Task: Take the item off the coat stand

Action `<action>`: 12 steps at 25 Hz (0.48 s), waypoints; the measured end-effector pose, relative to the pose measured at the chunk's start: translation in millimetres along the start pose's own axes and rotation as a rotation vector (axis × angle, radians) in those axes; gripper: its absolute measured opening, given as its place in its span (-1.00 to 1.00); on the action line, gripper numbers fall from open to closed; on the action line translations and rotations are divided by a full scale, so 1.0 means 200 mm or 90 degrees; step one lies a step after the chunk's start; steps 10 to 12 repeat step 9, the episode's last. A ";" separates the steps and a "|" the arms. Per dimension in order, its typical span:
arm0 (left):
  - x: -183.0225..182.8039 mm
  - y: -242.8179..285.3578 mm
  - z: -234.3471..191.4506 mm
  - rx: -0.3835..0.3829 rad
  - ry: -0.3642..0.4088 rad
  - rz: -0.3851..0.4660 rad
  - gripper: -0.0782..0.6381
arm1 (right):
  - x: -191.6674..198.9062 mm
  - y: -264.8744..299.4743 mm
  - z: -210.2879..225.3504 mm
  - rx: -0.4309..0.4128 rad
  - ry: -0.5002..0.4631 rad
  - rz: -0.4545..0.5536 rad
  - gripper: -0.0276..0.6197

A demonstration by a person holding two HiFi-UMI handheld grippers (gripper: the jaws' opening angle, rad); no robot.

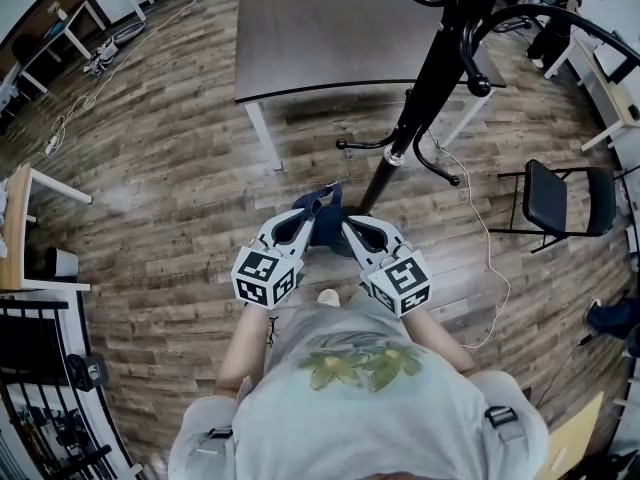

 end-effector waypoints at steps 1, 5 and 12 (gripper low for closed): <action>0.00 0.00 0.00 -0.002 0.000 0.002 -0.68 | 0.00 0.00 0.00 0.000 0.000 0.000 -0.90; 0.01 -0.01 0.00 -0.006 -0.003 0.008 -0.68 | 0.01 0.00 -0.01 0.000 0.000 -0.004 -0.90; 0.02 -0.02 0.00 -0.009 -0.005 0.009 -0.68 | 0.02 -0.01 -0.01 0.001 0.002 -0.005 -0.90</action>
Point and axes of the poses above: the fingertips, and each gripper's own axes: y forward along the fingers, z to its right, x out of its underside, the point moved 10 cm from there along -y, backward along the fingers, and after that the axes turned 14 degrees about -y, right-handed, at the moved point
